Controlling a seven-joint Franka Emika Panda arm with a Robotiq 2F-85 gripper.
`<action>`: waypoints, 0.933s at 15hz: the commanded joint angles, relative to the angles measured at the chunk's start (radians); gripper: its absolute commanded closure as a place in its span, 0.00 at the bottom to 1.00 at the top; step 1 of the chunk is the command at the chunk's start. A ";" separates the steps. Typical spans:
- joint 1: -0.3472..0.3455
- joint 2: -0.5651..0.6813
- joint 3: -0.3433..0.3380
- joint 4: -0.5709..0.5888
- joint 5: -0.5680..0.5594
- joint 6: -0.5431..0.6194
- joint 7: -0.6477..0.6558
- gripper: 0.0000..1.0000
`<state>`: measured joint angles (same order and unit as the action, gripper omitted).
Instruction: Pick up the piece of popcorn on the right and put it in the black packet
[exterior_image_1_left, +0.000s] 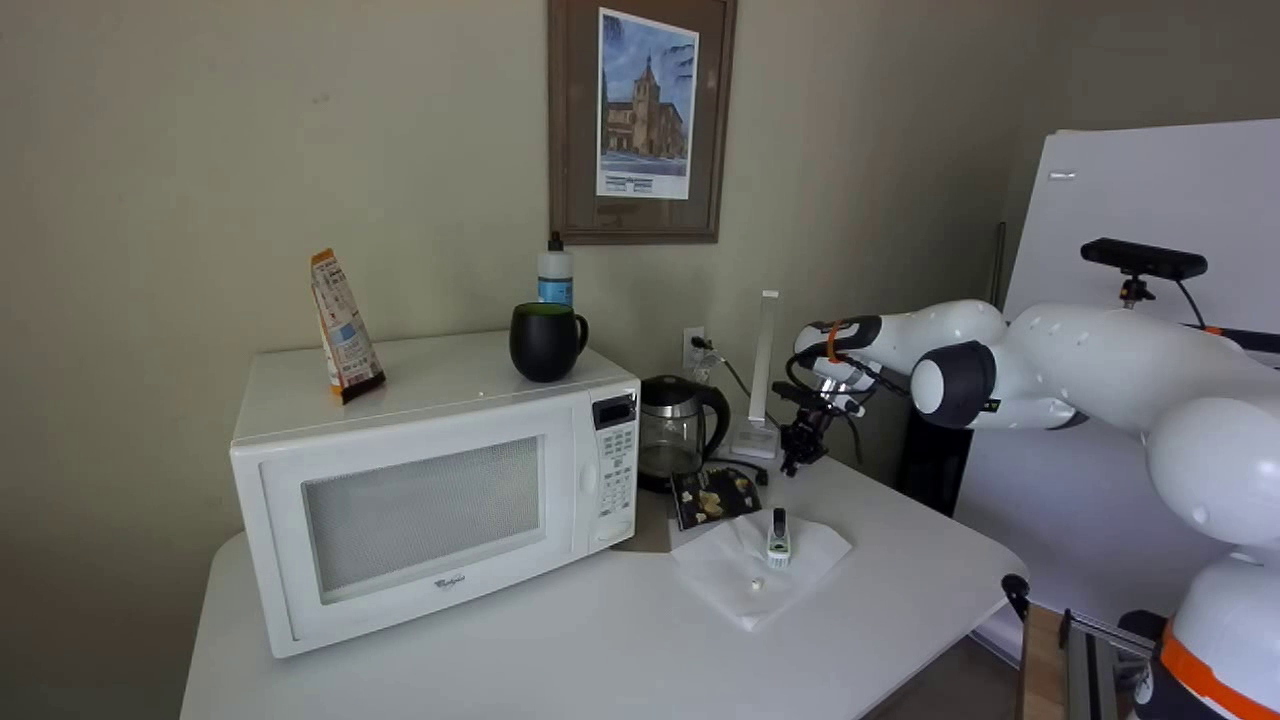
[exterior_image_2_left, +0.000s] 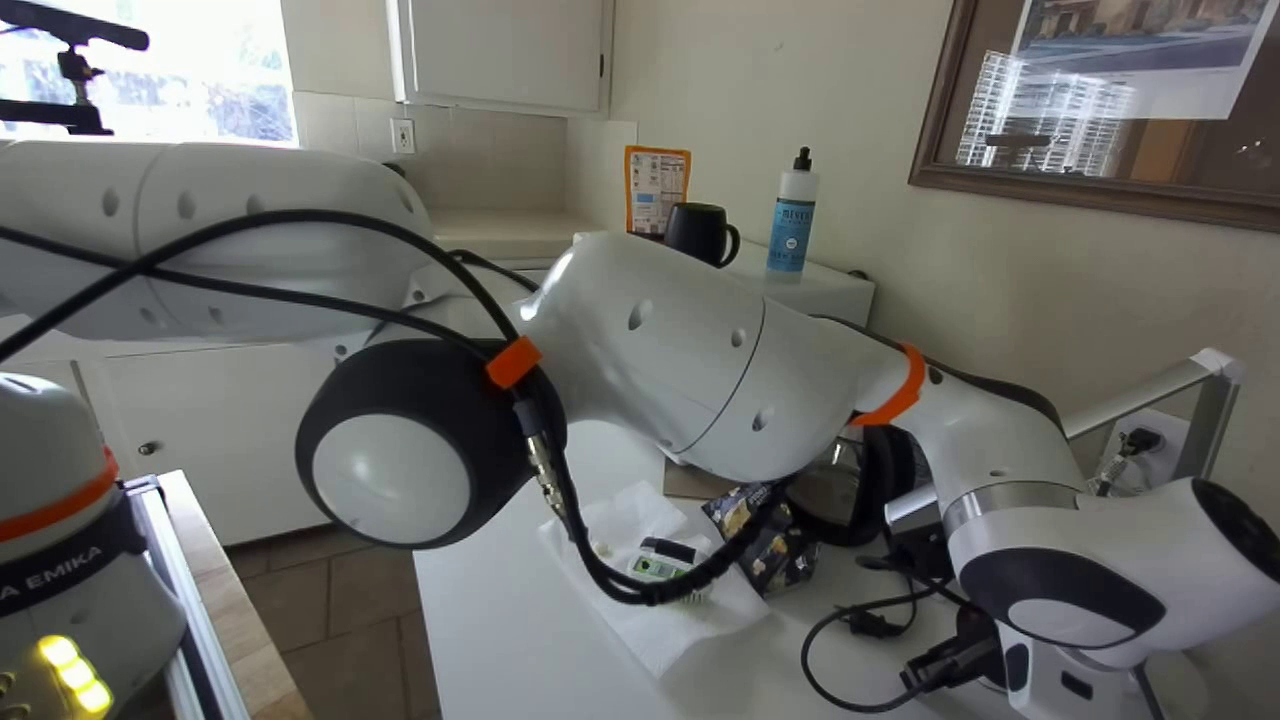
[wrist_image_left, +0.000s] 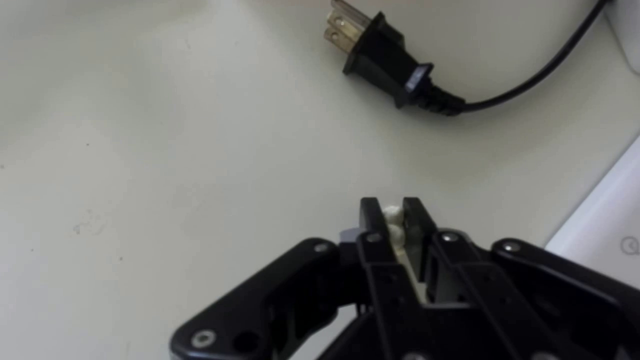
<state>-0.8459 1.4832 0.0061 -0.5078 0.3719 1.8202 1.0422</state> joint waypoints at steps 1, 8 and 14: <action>0.001 0.008 0.002 0.008 -0.018 -0.010 0.012 0.89; -0.008 0.008 0.035 0.057 0.001 -0.093 -0.017 0.96; -0.071 -0.054 0.119 0.006 0.045 -0.283 -0.109 0.96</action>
<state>-0.8719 1.4644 0.0776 -0.4463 0.3838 1.6245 0.9926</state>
